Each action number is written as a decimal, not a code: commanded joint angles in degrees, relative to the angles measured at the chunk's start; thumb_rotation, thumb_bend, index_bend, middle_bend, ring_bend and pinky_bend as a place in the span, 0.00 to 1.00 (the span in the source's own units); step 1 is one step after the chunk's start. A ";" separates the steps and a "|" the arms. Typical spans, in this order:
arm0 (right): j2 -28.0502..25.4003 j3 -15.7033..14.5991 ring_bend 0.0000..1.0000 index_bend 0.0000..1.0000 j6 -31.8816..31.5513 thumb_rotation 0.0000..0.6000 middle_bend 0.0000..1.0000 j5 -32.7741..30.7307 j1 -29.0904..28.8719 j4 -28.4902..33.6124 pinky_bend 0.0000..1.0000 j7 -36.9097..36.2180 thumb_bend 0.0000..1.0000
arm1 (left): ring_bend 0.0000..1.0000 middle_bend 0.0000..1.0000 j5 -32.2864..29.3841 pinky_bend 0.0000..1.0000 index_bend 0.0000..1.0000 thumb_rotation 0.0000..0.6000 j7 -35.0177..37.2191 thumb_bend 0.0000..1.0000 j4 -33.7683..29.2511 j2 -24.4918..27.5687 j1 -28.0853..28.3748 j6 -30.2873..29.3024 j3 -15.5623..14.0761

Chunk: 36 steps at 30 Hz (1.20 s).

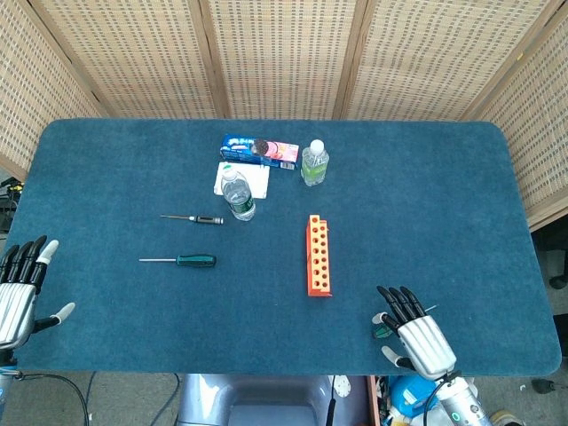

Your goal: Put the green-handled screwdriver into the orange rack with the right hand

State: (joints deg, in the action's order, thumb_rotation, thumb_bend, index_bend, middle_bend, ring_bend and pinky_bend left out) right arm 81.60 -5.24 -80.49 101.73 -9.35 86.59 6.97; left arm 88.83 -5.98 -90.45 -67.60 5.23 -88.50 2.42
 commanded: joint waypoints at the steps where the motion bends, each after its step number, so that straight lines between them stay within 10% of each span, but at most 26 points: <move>1: 0.92 0.17 0.00 0.37 0.81 1.00 0.00 -0.68 -0.36 -0.95 0.00 -0.31 0.22 | 0.00 0.00 -0.03 0.00 0.00 1.00 -0.02 0.00 0.02 -0.02 0.03 0.04 0.02; 36: 3.80 1.69 0.00 0.42 9.24 1.00 0.00 -8.30 -3.68 -6.29 0.00 -3.03 0.22 | 0.00 0.00 -0.02 0.00 0.00 1.00 -0.35 0.00 -0.04 -0.18 0.13 0.37 -0.06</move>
State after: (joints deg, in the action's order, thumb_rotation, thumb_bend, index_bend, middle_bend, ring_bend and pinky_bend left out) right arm 85.42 -3.56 -71.27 93.46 -13.00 80.32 3.93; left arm 88.81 -6.33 -90.49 -67.77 5.36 -88.14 2.36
